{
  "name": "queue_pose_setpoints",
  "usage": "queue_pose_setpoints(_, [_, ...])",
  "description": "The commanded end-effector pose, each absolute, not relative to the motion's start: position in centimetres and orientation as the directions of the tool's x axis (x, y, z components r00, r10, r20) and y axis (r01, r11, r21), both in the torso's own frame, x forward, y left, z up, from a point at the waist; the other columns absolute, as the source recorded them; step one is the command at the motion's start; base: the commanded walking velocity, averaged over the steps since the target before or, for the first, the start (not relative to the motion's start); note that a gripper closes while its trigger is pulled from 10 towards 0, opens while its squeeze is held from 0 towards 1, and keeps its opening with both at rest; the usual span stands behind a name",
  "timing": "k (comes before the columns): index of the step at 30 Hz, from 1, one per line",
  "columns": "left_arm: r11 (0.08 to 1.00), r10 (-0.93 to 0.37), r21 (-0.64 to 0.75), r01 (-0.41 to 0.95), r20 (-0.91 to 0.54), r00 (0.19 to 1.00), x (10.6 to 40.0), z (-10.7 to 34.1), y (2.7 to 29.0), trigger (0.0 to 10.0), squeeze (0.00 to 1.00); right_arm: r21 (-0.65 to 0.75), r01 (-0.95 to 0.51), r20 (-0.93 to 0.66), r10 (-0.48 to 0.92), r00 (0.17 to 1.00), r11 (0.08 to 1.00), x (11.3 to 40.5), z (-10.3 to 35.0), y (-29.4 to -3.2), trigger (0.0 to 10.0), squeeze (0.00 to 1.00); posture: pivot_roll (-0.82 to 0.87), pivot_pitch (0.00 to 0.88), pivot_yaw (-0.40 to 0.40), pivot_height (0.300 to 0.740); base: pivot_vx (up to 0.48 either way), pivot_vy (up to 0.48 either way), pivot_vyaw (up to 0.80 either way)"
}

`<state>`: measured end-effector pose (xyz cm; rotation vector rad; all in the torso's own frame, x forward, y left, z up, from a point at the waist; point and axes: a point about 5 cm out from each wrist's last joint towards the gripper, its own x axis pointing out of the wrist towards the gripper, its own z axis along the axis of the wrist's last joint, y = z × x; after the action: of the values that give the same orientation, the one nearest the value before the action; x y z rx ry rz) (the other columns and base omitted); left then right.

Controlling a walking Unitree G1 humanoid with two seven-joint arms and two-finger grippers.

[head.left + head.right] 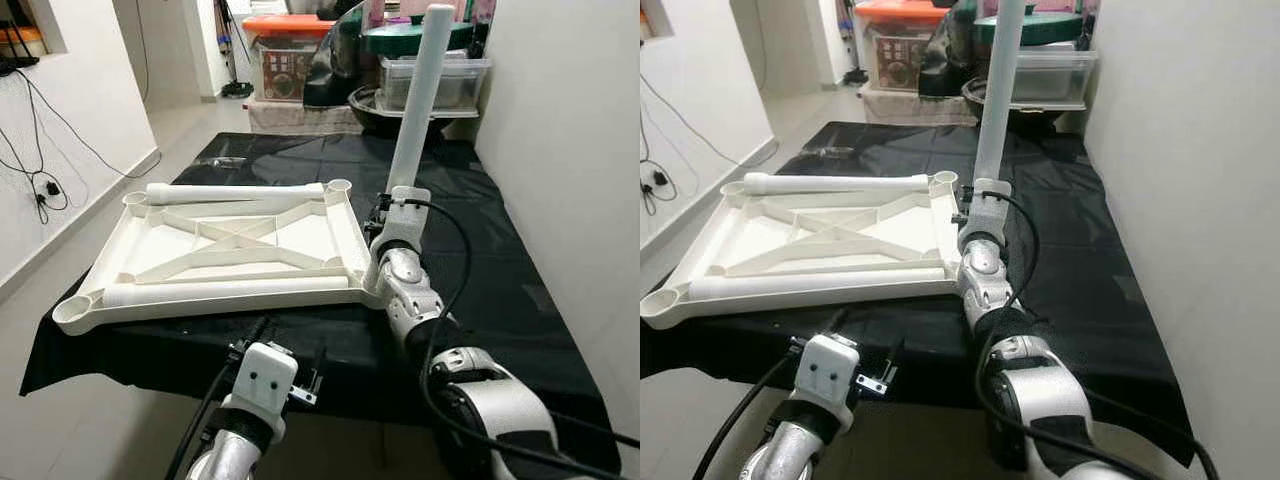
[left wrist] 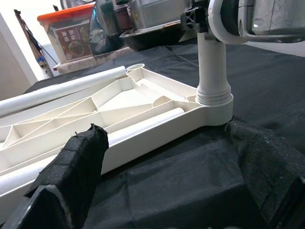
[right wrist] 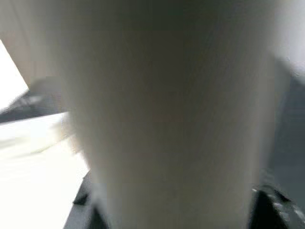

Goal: Building children table

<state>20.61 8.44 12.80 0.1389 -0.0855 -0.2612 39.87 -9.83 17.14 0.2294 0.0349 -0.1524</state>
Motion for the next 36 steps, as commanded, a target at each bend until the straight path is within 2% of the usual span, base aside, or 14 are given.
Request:
queue_pose_setpoints(1, [0.954, -0.270, 0.154, 0.259, 0.058, 0.961, 20.5, 12.5, 8.4, 10.0, 0.00, 0.254, 0.123, -0.075, -0.107, 0.991, 0.959, 39.5, 16.1, -9.2, 10.0, 1.00, 0.07, 0.000, 0.002, 0.740, 0.000, 0.000, 0.00])
queue_pose_setpoints(3, [0.953, -0.271, 0.154, 0.259, 0.057, 0.961, 20.5, 12.5, 8.4, 10.0, 0.00, 0.247, 0.109, -0.038, -0.103, 0.994, 0.963, 39.7, 16.7, -9.6, 10.0, 1.00, 0.07, 0.000, 0.002, 0.740, 0.000, 0.000, 0.00])
queue_pose_setpoints(4, [0.953, -0.271, 0.153, 0.260, 0.057, 0.961, 20.5, 12.5, 8.4, 10.0, 0.00, 0.241, 0.109, -0.019, -0.107, 0.994, 0.964, 39.8, 17.0, -9.9, 10.0, 0.31, 0.07, 0.000, 0.002, 0.740, 0.000, 0.000, 0.00])
queue_pose_setpoints(5, [0.953, -0.271, 0.153, 0.260, 0.057, 0.961, 20.5, 12.5, 8.4, 10.0, 0.00, 0.263, 0.091, 0.000, -0.094, 0.996, 0.960, 40.0, 17.3, -10.2, 10.0, 0.00, 0.07, 0.000, 0.002, 0.740, 0.000, 0.000, 0.00])
queue_pose_setpoints(13, [0.954, -0.271, 0.146, 0.260, 0.058, 0.961, 20.5, 12.5, 8.2, 10.0, 0.00, 0.281, -0.371, 0.184, 0.330, 0.926, 0.885, 40.2, 19.5, -9.9, 10.0, 0.00, 0.04, 0.000, 0.007, 0.740, 0.000, 0.000, 0.00])
queue_pose_setpoints(21, [0.954, -0.273, 0.147, 0.262, 0.058, 0.960, 20.6, 12.5, 8.3, 10.0, 0.00, 0.234, -0.600, 0.201, 0.566, 0.799, 0.765, 39.8, 19.9, -9.0, 10.0, 0.00, 0.04, 0.000, 0.008, 0.740, 0.000, 0.000, 0.00])
queue_pose_setpoints(25, [0.954, -0.271, 0.151, 0.259, 0.061, 0.961, 20.7, 12.6, 8.4, 10.0, 0.00, 0.152, -0.874, 0.133, 0.867, 0.480, 0.461, 38.3, 19.6, -7.0, 10.0, 0.00, 0.06, 0.000, 0.003, 0.740, 0.000, 0.000, 0.00])
queue_pose_setpoints(27, [0.954, -0.271, 0.151, 0.259, 0.061, 0.961, 20.7, 12.6, 8.4, 10.0, 0.00, 0.152, -0.874, 0.133, 0.867, 0.480, 0.461, 38.3, 19.6, -7.0, 10.0, 0.00, 0.06, 0.000, 0.003, 0.740, 0.000, 0.000, 0.00])
queue_pose_setpoints(28, [0.954, -0.269, 0.151, 0.258, 0.061, 0.961, 20.7, 12.6, 8.4, 10.0, 0.00, 0.119, -0.930, 0.088, 0.930, 0.358, 0.347, 37.6, 19.2, -6.5, 10.0, 0.00, 0.06, 0.000, 0.001, 0.740, 0.000, 0.000, 0.00])
queue_pose_setpoints(29, [0.954, -0.269, 0.151, 0.258, 0.061, 0.961, 20.7, 12.6, 8.4, 10.0, 0.00, 0.119, -0.930, 0.088, 0.930, 0.358, 0.347, 37.6, 19.2, -6.5, 10.0, 0.00, 0.06, 0.000, 0.001, 0.740, 0.000, 0.000, 0.00])
queue_pose_setpoints(31, [0.953, -0.273, 0.155, 0.261, 0.060, 0.960, 20.8, 12.6, 8.4, 10.0, 0.00, 0.100, -0.975, 0.035, 0.978, 0.204, 0.200, 36.8, 18.8, -5.8, 10.0, 0.00, 0.08, 0.000, -0.001, 0.740, 0.000, 0.000, 0.00])
queue_pose_setpoints(33, [0.953, -0.273, 0.155, 0.261, 0.060, 0.960, 20.8, 12.6, 8.4, 10.0, 0.00, 0.100, -0.975, 0.035, 0.978, 0.204, 0.200, 36.8, 18.8, -5.8, 10.0, 0.00, 0.08, 0.000, -0.001, 0.740, 0.000, 0.000, 0.00])
queue_pose_setpoints(34, [0.953, -0.271, 0.156, 0.259, 0.061, 0.961, 20.7, 12.5, 8.5, 10.0, 0.00, 0.113, -0.984, 0.043, 0.989, 0.145, 0.139, 36.6, 19.0, -5.5, 3.2, 0.00, 0.09, 0.000, -0.009, 0.740, 0.000, 0.000, 0.00])
queue_pose_setpoints(36, [0.953, -0.271, 0.156, 0.259, 0.061, 0.961, 20.7, 12.5, 8.5, 10.0, 0.00, 0.113, -0.984, 0.043, 0.989, 0.145, 0.139, 36.6, 19.0, -5.5, 3.2, 0.00, 0.09, 0.000, -0.009, 0.740, 0.000, 0.000, 0.00])
